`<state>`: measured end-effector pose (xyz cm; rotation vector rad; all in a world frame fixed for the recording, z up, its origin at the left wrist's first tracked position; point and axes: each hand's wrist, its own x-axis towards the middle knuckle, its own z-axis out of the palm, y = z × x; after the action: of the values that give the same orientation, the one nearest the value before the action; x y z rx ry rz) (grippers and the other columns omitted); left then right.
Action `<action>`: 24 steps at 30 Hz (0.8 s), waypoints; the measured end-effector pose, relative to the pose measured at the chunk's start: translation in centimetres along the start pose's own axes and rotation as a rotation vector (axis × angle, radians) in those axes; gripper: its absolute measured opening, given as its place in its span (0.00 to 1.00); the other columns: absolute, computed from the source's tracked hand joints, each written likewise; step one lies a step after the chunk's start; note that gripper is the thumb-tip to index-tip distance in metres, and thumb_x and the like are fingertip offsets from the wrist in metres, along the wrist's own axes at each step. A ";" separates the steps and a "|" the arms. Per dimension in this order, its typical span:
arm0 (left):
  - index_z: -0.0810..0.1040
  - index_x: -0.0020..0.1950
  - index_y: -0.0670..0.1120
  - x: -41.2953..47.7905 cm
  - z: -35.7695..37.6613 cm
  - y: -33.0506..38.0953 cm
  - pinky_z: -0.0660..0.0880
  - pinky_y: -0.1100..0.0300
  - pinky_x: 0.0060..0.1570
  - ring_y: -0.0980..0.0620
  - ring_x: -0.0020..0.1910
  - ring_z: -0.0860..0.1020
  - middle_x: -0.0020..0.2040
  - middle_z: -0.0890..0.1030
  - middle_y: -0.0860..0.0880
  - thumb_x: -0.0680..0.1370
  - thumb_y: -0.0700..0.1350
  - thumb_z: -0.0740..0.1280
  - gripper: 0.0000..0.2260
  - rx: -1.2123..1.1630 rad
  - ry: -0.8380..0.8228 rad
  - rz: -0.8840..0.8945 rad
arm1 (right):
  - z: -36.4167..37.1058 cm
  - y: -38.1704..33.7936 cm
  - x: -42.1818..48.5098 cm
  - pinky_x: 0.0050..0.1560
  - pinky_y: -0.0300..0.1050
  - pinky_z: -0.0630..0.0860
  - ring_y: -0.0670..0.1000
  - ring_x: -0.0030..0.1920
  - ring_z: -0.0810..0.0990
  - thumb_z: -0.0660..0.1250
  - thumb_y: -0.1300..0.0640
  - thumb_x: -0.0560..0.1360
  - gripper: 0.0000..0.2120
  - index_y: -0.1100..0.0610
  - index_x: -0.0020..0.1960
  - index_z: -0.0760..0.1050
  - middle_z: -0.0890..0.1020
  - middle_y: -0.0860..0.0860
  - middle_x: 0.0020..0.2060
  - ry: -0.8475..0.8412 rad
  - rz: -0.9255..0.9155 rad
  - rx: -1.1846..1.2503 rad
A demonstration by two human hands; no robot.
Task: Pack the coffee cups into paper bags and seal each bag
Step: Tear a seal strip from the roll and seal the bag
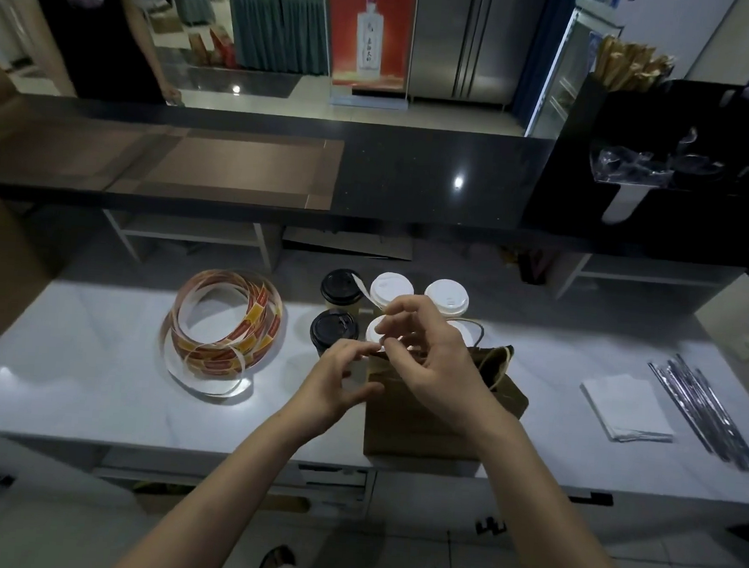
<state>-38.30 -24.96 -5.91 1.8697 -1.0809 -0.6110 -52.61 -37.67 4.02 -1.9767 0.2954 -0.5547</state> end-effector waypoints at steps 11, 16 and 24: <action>0.79 0.62 0.58 0.0 1.2 0.3 0.77 0.53 0.66 0.58 0.63 0.76 0.61 0.78 0.57 0.80 0.46 0.73 0.13 -0.083 0.075 -0.088 | -1.0 4.4 -0.9 0.65 0.46 0.75 0.47 0.63 0.76 0.73 0.58 0.78 0.33 0.38 0.73 0.58 0.78 0.45 0.64 -0.175 0.036 -0.467; 0.80 0.60 0.55 0.1 1.7 0.0 0.79 0.51 0.64 0.57 0.60 0.78 0.58 0.80 0.57 0.80 0.45 0.73 0.10 -0.093 0.110 -0.100 | -0.5 6.1 -1.0 0.67 0.52 0.76 0.52 0.63 0.77 0.74 0.57 0.78 0.36 0.40 0.75 0.56 0.80 0.46 0.62 -0.120 0.029 -0.575; 0.82 0.57 0.53 0.1 2.2 0.0 0.80 0.50 0.62 0.56 0.56 0.82 0.53 0.84 0.56 0.81 0.44 0.72 0.07 -0.131 0.157 -0.103 | -0.5 6.9 -1.2 0.60 0.47 0.79 0.47 0.54 0.79 0.72 0.60 0.79 0.34 0.43 0.76 0.57 0.81 0.46 0.52 -0.119 0.031 -0.526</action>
<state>-39.90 -26.00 -6.97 1.8338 -0.8275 -0.5690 -53.68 -40.71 -2.27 -2.4959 0.4283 -0.3578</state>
